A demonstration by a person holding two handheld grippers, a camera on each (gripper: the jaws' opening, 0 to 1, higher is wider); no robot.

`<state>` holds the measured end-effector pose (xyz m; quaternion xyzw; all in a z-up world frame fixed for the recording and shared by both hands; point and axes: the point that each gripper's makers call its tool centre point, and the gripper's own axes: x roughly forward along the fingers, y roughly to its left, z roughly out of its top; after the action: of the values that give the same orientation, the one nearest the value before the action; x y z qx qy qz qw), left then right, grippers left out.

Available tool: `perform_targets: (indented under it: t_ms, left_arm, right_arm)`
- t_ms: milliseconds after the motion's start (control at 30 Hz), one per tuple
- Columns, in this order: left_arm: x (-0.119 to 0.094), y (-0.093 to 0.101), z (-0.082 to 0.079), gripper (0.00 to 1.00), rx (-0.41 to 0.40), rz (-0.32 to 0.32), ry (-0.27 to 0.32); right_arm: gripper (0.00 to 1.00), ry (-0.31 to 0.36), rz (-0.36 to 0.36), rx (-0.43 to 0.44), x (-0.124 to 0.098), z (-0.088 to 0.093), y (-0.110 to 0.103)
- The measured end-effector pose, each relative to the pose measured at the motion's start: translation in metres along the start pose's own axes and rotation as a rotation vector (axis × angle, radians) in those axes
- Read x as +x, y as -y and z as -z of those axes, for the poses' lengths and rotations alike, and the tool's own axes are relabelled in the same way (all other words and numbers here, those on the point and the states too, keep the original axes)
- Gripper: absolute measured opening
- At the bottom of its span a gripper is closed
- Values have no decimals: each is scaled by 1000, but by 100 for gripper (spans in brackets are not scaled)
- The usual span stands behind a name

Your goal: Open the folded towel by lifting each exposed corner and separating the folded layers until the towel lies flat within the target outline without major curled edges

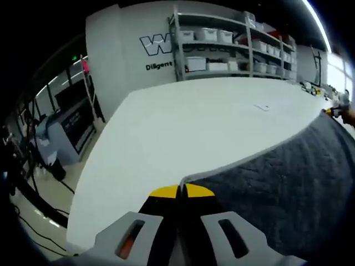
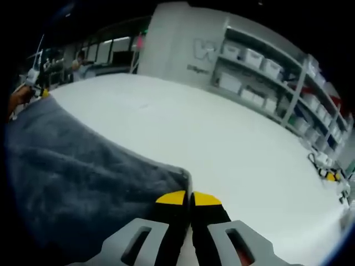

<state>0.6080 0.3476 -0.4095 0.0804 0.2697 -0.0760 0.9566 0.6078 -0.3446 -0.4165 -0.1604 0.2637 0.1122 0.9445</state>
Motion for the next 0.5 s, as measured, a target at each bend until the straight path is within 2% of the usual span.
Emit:
perform_targets:
  t_ms: [167, 233, 500]
  left_arm:
    - [1, 9, -1, 1, -6, -11, 11]
    - [10, -2, -6, 1, -10, -12, 13]
    - [22, -7, -13, 1, -11, -23, 23]
  right_arm:
    - [0, -8, 20, -32, 8, -5, 0]
    - [0, -14, 21, -34, 11, -7, 1]
    - [0, -14, 20, -16, 22, -12, 3]
